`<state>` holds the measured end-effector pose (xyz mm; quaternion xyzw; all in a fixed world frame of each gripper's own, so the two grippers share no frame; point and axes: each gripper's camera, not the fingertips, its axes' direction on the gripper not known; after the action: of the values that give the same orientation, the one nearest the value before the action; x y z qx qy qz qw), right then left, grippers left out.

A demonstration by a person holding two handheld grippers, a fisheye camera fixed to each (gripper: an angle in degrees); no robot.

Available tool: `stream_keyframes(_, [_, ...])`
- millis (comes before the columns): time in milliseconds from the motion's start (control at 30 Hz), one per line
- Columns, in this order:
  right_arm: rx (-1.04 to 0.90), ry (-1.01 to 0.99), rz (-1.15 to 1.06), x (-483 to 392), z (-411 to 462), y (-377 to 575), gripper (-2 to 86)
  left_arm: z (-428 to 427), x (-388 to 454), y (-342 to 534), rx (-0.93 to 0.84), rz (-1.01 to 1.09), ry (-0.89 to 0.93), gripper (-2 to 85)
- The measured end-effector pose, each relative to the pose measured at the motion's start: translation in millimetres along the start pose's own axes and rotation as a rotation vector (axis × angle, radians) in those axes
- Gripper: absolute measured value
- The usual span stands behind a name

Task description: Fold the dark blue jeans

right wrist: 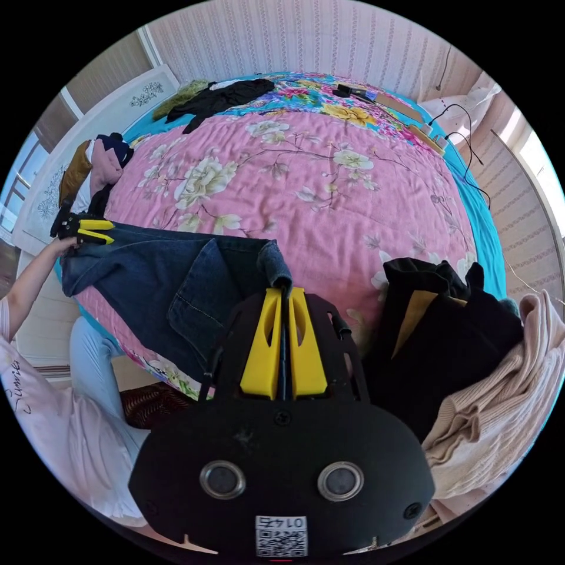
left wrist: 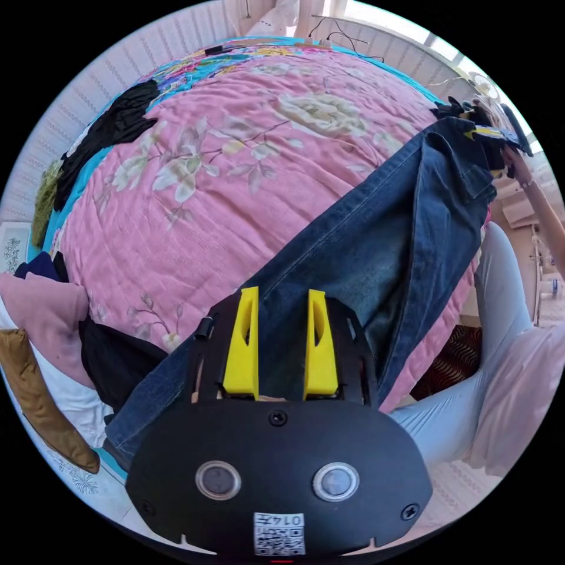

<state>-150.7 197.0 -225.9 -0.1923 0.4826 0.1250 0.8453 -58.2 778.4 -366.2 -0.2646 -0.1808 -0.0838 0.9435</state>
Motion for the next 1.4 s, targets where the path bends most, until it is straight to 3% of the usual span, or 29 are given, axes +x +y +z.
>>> stream_keyframes(133, [0.02, -0.018, -0.013, 16, -15, -6, 1.0, -15, -6, -16, 0.051, -0.021, 0.053, 0.3])
stream_keyframes(367, [0.074, -0.033, -0.065, 57, -43, -70, 2.1, -58, -23, -59, 0.119, -0.049, -0.188, -0.3])
stream_keyframes(467, [0.003, -0.008, 0.047, 73, -11, -97, 3.9, -29, -44, -71, 0.007, -0.198, -0.057, 1.0])
stream_keyframes(567, [0.034, 0.058, 0.101, 69, 1, -88, 5.6, -52, -49, -55, 0.136, -0.273, 0.012, 3.1])
stream_keyframes(667, [0.118, 0.073, 0.039, 53, -9, -60, 7.6, -87, -21, -23, 0.237, -0.178, 0.008, 4.8])
stream_keyframes(800, [0.129, -0.165, -0.085, 9, 7, -23, 11.3, -82, 36, 18, 0.273, -0.164, 0.058, 8.3])
stream_keyframes(900, [0.024, -0.208, -0.137, -22, 43, -19, 13.9, -37, 61, 25, 0.128, -0.225, 0.048, 10.6])
stream_keyframes(1000, [-0.009, -0.038, -0.147, -28, 62, -15, 9.8, -16, 71, 36, 0.169, -0.294, 0.059, 9.2])
stream_keyframes(1133, [-0.076, -0.057, -0.138, -4, 39, -9, 4.9, -39, 75, 50, 0.225, -0.302, 0.081, 0.8])
stream_keyframes(1233, [0.095, -0.033, -0.127, 22, -26, 20, 4.0, -73, 95, 68, 0.297, -0.244, 0.062, -0.1])
stream_keyframes(1300, [0.296, -0.054, -0.09, 45, -91, 70, 4.0, -91, 120, 85, 0.326, -0.158, 0.013, 0.1])
stream_keyframes(1400, [0.421, 0.017, -0.062, 65, -136, 157, 4.4, -93, 166, 115, 0.334, -0.034, -0.017, 2.4])
